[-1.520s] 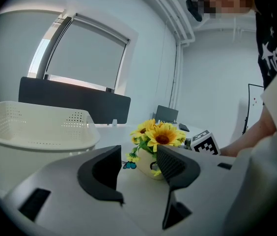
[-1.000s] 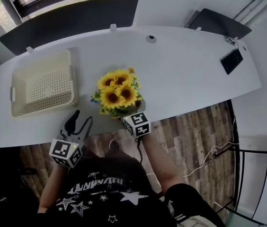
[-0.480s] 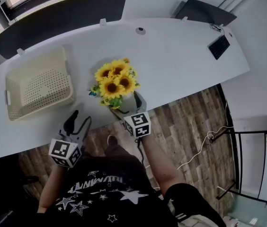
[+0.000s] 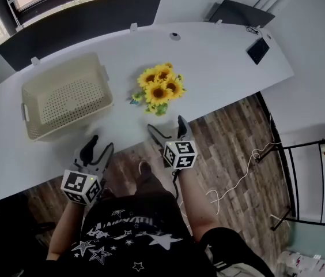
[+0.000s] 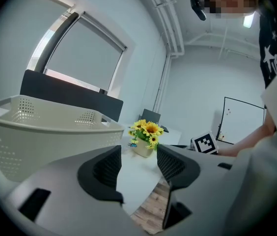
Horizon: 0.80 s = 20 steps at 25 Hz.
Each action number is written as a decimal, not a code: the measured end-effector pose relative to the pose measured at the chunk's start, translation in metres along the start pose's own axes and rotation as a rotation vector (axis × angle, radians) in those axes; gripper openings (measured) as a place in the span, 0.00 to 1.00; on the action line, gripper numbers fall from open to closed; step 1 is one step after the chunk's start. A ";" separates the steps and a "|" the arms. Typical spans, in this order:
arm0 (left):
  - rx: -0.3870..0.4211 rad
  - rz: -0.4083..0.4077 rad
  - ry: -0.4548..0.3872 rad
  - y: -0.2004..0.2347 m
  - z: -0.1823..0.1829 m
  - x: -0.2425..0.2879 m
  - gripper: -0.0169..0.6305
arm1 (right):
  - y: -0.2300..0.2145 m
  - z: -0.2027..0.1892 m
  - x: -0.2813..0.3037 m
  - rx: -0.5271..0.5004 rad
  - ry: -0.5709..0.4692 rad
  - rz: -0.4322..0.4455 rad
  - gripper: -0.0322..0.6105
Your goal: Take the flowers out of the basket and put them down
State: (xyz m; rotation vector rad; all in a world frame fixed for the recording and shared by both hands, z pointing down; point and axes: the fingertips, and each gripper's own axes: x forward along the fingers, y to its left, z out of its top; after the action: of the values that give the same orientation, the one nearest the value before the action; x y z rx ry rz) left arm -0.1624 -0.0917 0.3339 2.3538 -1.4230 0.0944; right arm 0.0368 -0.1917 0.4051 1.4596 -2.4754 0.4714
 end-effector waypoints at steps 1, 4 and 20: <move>0.000 -0.002 -0.005 0.005 0.001 -0.009 0.39 | 0.006 0.001 -0.005 0.019 -0.014 -0.015 0.87; -0.008 -0.016 -0.023 0.016 0.001 -0.031 0.39 | 0.026 0.003 -0.018 0.040 -0.038 -0.053 0.87; 0.047 -0.157 -0.044 0.042 -0.007 -0.127 0.19 | 0.124 0.018 -0.106 0.106 -0.192 -0.221 0.87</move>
State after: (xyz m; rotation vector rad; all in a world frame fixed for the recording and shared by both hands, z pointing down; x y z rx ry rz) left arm -0.2589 -0.0001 0.3204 2.5116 -1.2622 0.0342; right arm -0.0220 -0.0570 0.3311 1.8760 -2.4198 0.4431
